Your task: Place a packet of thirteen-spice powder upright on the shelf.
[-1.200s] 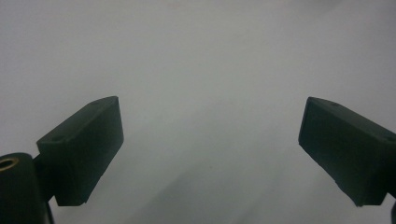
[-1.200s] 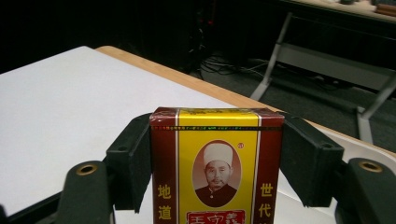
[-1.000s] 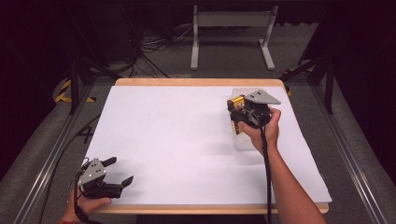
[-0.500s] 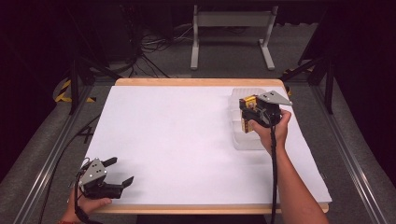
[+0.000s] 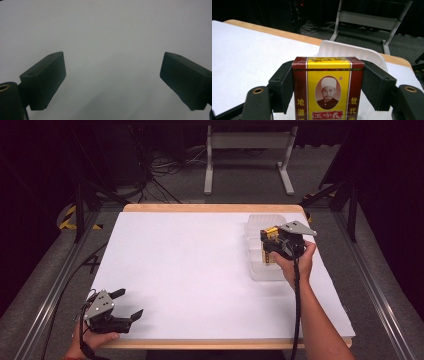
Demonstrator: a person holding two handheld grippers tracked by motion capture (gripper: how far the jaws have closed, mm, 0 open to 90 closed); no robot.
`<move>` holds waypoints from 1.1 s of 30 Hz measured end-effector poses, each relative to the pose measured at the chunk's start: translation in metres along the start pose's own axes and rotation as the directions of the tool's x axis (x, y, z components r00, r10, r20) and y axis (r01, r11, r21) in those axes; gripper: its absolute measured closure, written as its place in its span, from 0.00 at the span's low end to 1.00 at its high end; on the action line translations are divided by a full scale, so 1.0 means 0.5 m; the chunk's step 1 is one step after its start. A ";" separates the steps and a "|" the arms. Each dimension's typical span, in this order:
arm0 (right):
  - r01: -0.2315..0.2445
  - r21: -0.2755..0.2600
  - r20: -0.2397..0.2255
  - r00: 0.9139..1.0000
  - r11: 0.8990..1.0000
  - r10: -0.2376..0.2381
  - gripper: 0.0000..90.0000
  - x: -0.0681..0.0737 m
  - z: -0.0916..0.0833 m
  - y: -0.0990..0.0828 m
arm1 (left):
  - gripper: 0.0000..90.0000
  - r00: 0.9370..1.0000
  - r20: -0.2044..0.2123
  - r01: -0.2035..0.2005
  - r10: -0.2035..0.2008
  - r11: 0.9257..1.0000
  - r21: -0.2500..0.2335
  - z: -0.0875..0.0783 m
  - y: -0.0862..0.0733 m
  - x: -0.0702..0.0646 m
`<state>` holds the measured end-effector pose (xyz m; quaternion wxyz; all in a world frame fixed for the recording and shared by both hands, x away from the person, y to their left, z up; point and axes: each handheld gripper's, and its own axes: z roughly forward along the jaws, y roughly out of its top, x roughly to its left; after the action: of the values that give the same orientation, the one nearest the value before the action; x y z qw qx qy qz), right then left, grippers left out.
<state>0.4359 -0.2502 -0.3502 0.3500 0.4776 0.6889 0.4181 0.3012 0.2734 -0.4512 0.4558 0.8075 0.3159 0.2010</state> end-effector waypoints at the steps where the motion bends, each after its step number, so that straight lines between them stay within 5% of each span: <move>1: 0.000 0.005 0.002 1.000 1.000 0.000 0.36 -0.001 -0.001 -0.001 | 0.08 1.000 -0.001 0.000 0.000 1.000 0.000 0.000 0.000 0.000; 33: 0.052 0.094 -0.055 0.997 0.994 -0.047 0.35 -0.022 -0.041 -0.044 | 0.08 1.000 0.004 -0.002 0.002 1.000 -0.001 -0.001 0.000 -0.002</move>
<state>0.4130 -0.2699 -0.3608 0.3187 0.4655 0.7286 0.3885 0.3002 0.2729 -0.4510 0.4567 0.8078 0.3143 0.2002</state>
